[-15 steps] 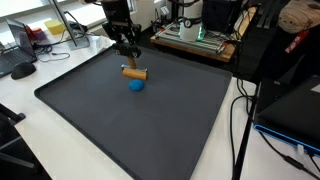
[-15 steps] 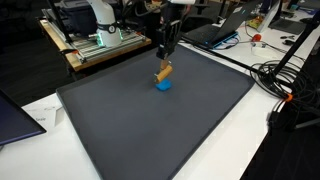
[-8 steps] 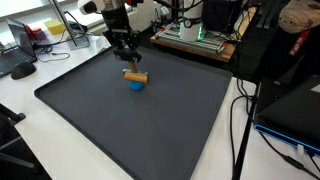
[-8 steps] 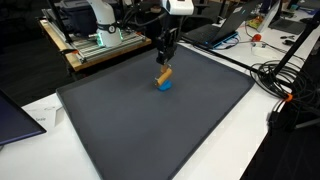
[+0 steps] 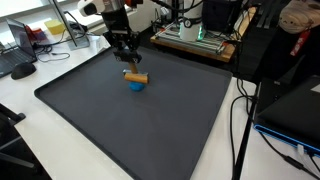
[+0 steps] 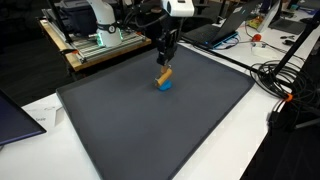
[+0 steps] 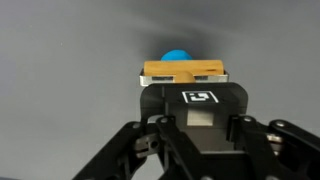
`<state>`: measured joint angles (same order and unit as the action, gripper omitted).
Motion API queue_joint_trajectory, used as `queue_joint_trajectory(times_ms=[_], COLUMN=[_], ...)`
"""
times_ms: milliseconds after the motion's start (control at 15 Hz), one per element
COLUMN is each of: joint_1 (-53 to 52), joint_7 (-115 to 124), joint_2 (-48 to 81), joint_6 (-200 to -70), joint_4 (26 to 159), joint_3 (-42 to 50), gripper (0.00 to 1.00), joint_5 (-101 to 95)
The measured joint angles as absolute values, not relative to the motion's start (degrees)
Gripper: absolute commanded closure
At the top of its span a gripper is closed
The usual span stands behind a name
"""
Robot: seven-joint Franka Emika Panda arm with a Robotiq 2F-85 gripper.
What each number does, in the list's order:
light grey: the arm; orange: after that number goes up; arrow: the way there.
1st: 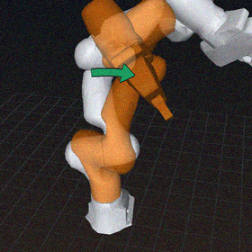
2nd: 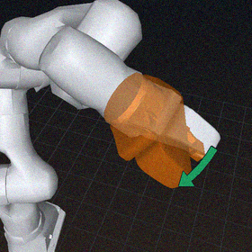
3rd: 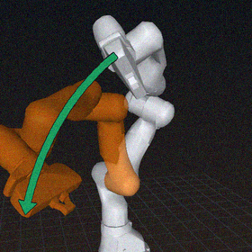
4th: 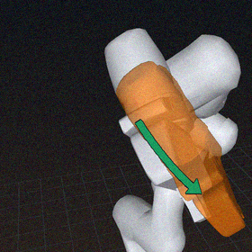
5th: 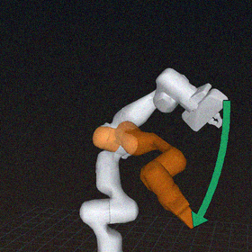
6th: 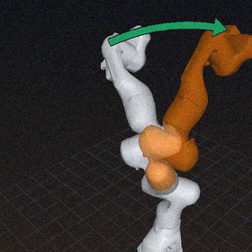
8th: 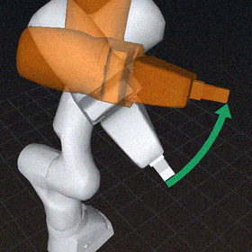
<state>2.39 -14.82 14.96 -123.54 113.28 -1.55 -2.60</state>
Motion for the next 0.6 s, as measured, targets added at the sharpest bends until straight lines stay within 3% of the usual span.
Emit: queue_joint_trajectory(times_ms=[600], joint_1=[2.9], joint_7=[-16.3], joint_2=[17.1], joint_6=[-122.0], joint_4=[110.7], joint_3=[-1.6], gripper=[0.78], joint_5=[-1.8])
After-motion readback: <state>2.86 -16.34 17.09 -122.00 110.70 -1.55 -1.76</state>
